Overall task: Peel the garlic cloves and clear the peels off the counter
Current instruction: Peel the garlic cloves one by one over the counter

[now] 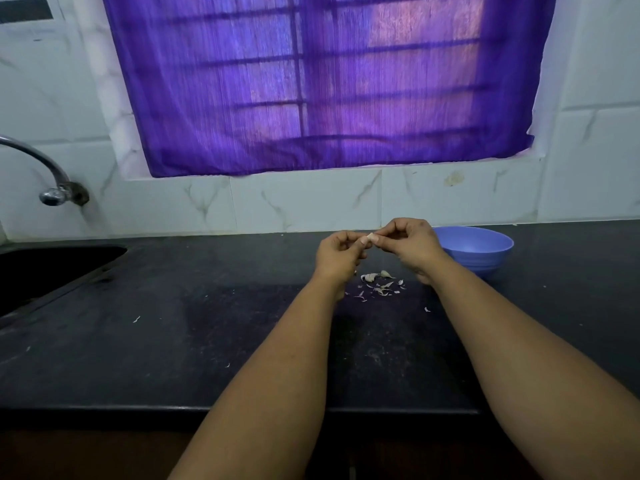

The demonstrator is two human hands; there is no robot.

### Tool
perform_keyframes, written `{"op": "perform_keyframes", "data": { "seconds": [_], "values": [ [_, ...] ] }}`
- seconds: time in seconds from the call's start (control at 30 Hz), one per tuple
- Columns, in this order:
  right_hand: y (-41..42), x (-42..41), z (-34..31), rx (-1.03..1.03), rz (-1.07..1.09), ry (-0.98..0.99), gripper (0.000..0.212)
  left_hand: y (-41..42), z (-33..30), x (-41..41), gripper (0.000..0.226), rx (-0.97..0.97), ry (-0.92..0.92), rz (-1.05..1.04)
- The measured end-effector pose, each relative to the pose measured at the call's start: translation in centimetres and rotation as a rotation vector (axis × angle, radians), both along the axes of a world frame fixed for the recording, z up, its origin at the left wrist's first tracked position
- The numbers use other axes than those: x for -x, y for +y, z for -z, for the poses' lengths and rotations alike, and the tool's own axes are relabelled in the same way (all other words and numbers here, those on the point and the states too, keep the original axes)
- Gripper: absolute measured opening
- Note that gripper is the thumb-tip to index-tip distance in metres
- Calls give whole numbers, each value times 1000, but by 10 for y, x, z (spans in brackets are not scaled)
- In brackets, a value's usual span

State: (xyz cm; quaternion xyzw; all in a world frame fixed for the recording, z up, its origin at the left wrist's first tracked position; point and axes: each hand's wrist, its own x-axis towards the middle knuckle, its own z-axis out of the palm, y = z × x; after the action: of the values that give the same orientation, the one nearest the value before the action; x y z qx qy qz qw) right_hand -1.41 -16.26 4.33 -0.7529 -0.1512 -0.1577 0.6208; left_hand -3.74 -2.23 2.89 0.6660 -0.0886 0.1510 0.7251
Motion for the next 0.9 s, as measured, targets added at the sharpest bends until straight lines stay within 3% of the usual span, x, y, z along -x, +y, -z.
{"op": "perform_keyframes", "data": {
  "seconds": [0.33,0.53,0.7,0.9],
  "values": [
    [5,-2,2,148,-10,5,13,1,-1,1,11,4,42,-19],
    [10,3,0,309,22,0,11,-2,0,-1,13,-34,37,-137],
    [10,6,0,366,-10,-8,8,7,1,-7,6,46,65,-253],
    [1,7,-2,479,115,4,3,7,3,-8,13,36,60,-205]
  ]
}}
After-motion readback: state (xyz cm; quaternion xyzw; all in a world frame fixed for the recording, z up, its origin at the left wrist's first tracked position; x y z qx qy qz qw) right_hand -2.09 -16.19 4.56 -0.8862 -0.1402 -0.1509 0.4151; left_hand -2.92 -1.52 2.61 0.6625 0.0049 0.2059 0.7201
